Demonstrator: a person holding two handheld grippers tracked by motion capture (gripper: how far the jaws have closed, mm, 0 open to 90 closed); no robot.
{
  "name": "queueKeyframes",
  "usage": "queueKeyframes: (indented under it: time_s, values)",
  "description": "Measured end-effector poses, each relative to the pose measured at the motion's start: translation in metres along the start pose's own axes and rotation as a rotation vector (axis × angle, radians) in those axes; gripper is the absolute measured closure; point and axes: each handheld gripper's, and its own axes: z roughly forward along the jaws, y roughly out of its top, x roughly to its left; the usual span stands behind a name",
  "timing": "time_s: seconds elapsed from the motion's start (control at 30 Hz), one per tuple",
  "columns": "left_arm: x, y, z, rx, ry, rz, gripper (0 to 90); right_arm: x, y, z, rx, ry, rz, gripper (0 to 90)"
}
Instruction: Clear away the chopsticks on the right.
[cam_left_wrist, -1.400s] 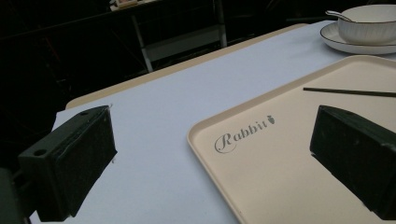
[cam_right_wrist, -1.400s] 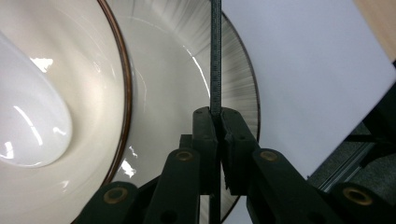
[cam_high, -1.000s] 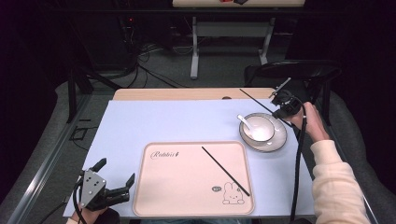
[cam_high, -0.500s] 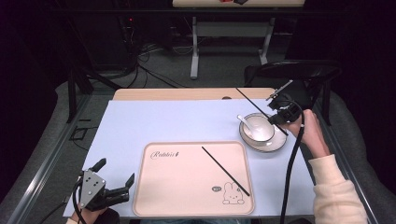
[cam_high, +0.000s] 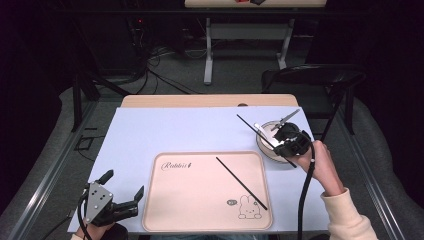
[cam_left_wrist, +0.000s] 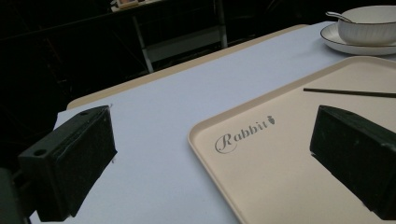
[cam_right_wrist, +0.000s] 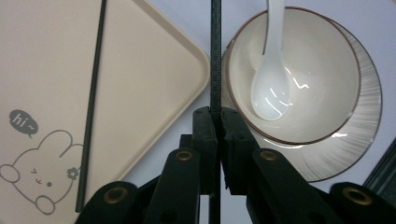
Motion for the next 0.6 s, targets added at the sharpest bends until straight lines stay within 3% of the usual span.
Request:
queueKeyframes:
  time_s: [0.3, 0.6]
  values:
    - [0.000, 0.000, 0.000, 0.000, -0.002, 0.000, 0.0, 0.031, -0.004, 0.012, 0.021, 0.040, -0.021, 85.3]
    - [0.000, 0.000, -0.001, -0.005, 0.000, 0.001, 0.0, 0.056, -0.009, 0.039, 0.088, 0.107, -0.042, 85.2]
